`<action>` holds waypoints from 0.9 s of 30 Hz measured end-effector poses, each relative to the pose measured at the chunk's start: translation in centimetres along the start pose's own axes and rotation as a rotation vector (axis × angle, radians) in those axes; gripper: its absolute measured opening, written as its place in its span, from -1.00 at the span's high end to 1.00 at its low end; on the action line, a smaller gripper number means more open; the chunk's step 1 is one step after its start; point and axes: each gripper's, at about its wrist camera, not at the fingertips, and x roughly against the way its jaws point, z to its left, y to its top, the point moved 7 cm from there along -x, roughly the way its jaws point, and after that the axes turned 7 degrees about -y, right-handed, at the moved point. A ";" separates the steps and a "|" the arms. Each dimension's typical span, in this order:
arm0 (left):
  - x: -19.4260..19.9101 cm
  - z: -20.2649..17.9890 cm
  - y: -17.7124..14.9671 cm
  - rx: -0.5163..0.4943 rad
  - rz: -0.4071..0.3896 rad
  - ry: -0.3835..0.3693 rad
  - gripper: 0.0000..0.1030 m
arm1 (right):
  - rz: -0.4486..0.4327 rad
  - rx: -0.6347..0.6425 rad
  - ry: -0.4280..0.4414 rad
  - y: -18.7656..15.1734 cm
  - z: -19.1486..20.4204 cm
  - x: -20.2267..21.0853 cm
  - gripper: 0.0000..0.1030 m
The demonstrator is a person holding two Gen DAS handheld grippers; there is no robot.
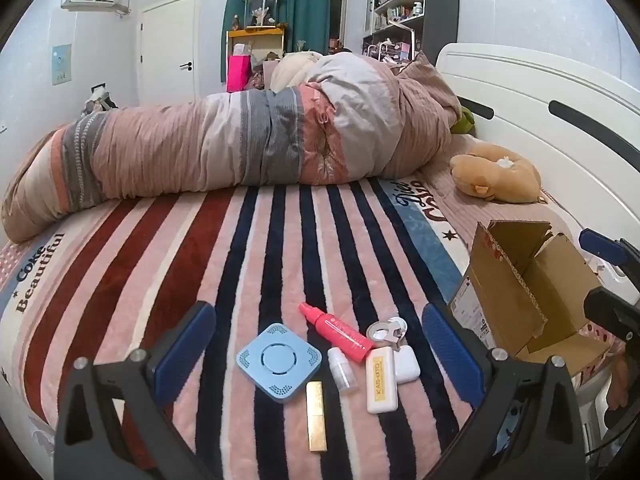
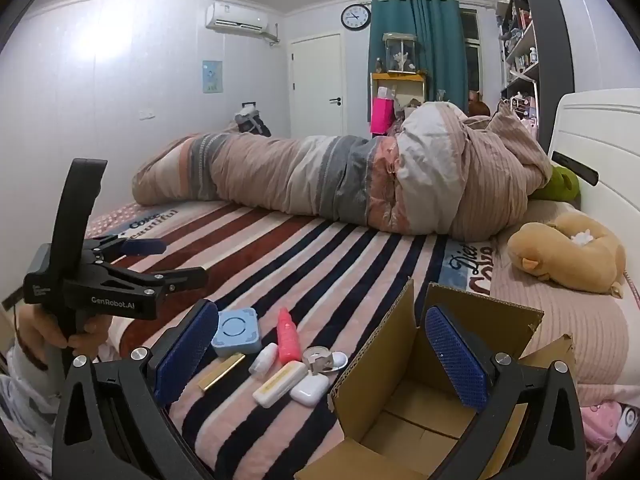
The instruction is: Organize rigid objects
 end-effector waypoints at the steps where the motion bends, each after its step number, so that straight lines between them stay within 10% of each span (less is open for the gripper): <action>1: 0.0 0.0 0.0 0.001 0.001 0.000 -0.99 | 0.001 0.000 -0.001 0.1 -0.1 0.0 -1.00; 27: 0.7 -0.5 0.7 -0.020 -0.013 0.008 -0.99 | 0.022 -0.046 0.006 -0.5 -0.2 -0.1 -1.00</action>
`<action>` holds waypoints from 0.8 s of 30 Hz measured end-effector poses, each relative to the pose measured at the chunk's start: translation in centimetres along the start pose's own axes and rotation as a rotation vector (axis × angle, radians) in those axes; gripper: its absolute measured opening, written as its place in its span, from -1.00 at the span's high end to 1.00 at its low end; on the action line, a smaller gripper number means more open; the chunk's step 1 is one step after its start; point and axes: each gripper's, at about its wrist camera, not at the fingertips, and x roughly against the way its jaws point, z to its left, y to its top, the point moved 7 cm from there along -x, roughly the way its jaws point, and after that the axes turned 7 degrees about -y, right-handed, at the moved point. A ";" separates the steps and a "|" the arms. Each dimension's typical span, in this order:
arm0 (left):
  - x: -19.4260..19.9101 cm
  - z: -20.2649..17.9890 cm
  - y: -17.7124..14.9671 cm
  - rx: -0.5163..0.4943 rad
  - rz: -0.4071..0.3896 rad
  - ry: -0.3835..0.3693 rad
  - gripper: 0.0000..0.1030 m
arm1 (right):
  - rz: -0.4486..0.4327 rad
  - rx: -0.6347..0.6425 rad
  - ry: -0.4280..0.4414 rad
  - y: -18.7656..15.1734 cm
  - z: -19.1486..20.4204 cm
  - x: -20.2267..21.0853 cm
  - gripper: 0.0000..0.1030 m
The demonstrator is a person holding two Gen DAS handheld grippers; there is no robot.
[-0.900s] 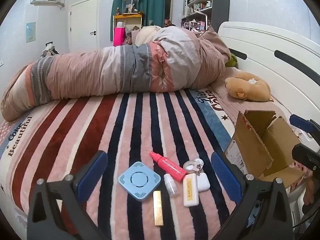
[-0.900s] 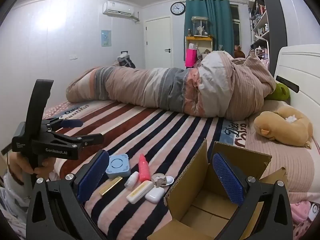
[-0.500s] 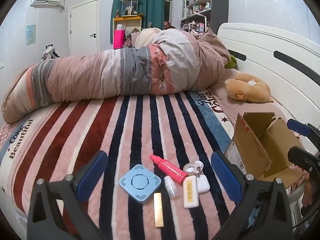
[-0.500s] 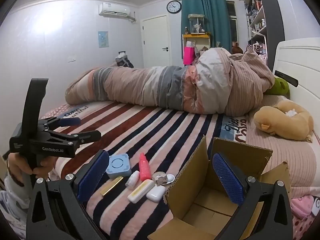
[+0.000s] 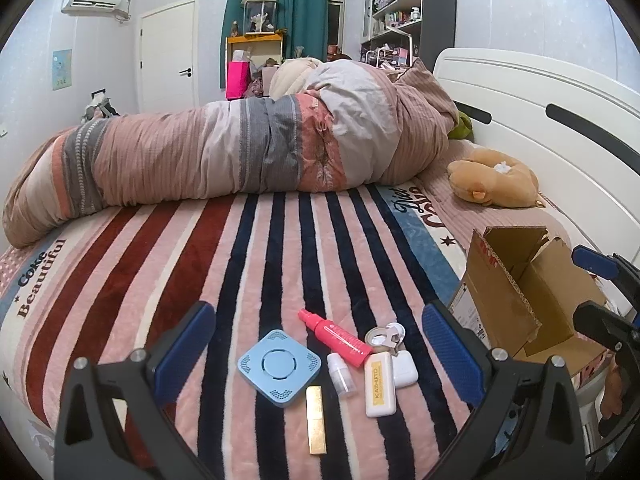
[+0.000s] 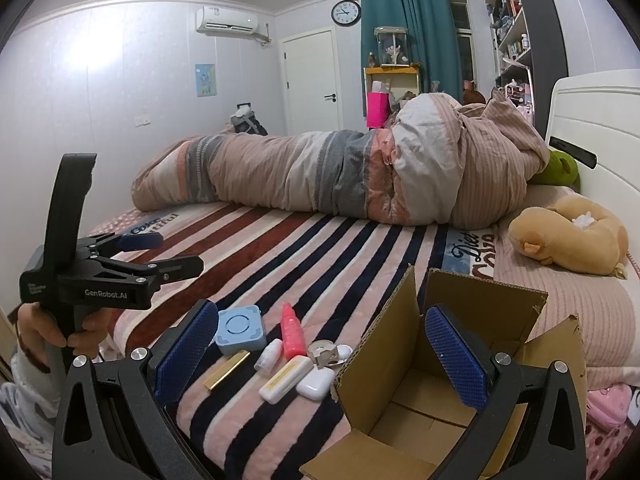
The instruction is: Organize rigid objects
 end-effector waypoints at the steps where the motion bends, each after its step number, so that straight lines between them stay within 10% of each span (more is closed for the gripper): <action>1: 0.0 0.0 0.0 0.000 0.000 0.000 -0.99 | 0.000 -0.001 0.000 0.0 0.0 0.0 -1.00; 24: 0.4 0.2 0.1 0.001 -0.004 -0.003 -0.99 | 0.013 -0.038 0.023 -0.7 0.6 0.0 -1.00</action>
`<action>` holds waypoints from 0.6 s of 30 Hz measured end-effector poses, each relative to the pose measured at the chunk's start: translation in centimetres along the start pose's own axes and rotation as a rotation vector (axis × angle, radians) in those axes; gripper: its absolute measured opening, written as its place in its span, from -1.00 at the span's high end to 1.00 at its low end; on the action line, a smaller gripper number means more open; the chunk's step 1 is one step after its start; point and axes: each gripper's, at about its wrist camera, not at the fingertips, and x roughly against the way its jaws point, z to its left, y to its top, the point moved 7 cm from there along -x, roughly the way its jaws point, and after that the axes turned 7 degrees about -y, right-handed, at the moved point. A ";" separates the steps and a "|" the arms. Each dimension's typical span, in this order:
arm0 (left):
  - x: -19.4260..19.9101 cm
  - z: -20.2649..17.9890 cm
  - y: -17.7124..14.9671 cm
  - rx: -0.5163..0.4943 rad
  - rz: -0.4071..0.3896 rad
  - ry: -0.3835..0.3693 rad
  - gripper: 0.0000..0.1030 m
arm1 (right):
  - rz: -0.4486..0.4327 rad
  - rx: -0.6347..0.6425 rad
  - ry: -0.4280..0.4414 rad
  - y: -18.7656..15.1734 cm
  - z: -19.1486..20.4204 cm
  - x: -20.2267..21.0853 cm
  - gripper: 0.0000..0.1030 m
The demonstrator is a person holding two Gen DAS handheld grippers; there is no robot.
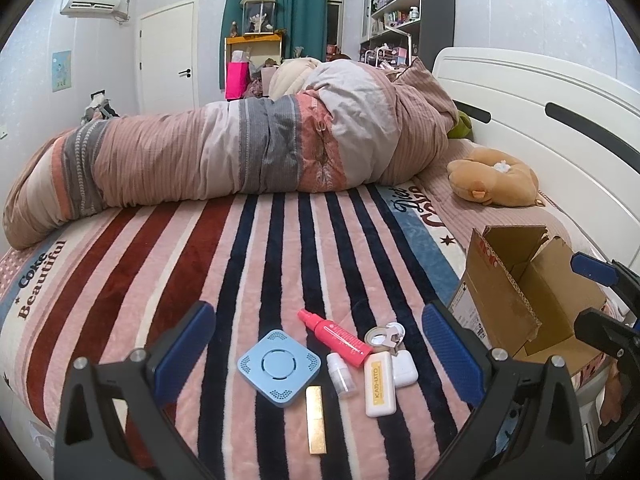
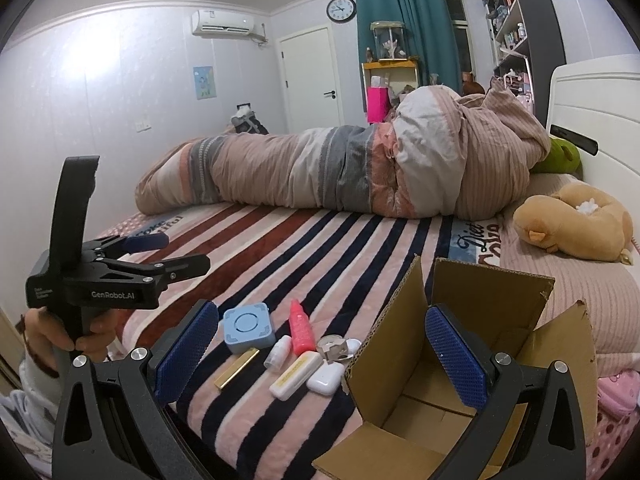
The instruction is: Organize rigid objects
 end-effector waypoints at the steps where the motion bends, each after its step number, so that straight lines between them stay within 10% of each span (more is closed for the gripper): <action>1: 0.0 0.0 0.0 0.000 0.001 0.000 -0.99 | 0.000 0.000 0.000 0.0 0.0 0.0 -1.00; 18: 0.0 -0.1 -0.1 0.000 0.003 -0.001 -0.99 | -0.016 0.031 0.038 0.3 0.8 0.4 -1.00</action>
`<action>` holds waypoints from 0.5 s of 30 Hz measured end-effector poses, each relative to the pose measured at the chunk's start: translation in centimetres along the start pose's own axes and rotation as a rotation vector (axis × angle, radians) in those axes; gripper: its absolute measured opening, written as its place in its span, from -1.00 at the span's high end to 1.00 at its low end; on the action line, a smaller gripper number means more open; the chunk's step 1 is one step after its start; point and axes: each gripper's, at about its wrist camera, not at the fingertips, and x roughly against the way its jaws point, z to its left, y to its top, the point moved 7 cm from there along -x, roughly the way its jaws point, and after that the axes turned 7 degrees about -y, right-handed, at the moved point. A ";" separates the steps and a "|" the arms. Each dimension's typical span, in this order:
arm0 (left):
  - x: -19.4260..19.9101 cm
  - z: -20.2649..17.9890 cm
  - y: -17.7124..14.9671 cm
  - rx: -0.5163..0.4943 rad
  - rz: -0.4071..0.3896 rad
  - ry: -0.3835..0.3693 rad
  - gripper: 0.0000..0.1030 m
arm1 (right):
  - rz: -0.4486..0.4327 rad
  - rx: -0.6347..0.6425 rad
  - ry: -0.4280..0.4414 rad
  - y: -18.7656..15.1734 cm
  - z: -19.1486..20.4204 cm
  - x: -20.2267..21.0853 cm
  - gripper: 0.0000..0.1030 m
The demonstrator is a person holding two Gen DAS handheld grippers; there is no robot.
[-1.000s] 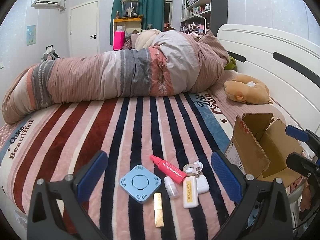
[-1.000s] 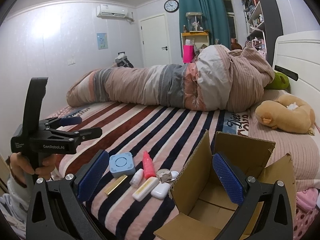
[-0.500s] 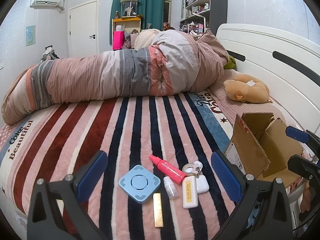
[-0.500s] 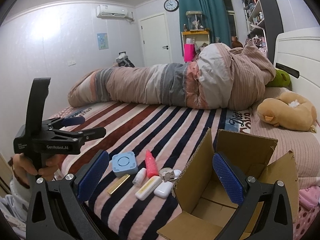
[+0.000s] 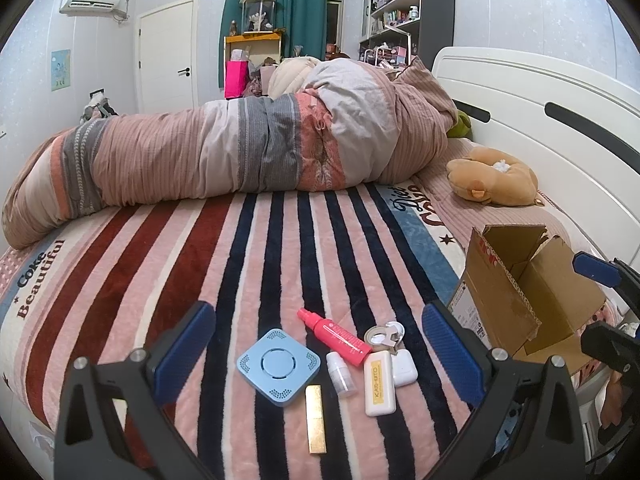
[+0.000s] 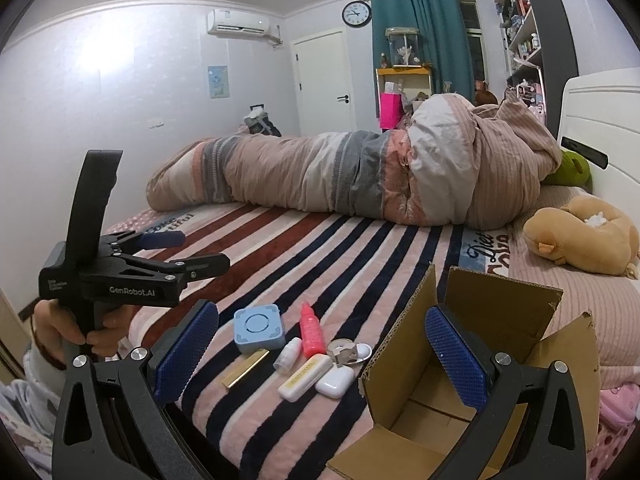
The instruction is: Organize rigid objects
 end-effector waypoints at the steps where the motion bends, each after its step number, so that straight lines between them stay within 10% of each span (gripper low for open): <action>1: 0.0 0.0 0.0 -0.001 0.000 0.001 -0.99 | 0.004 -0.001 0.003 0.0 0.0 0.0 -1.00; 15: -0.1 0.0 -0.2 0.000 0.001 -0.006 -0.99 | 0.012 -0.016 0.003 -0.4 -0.3 -0.1 -0.92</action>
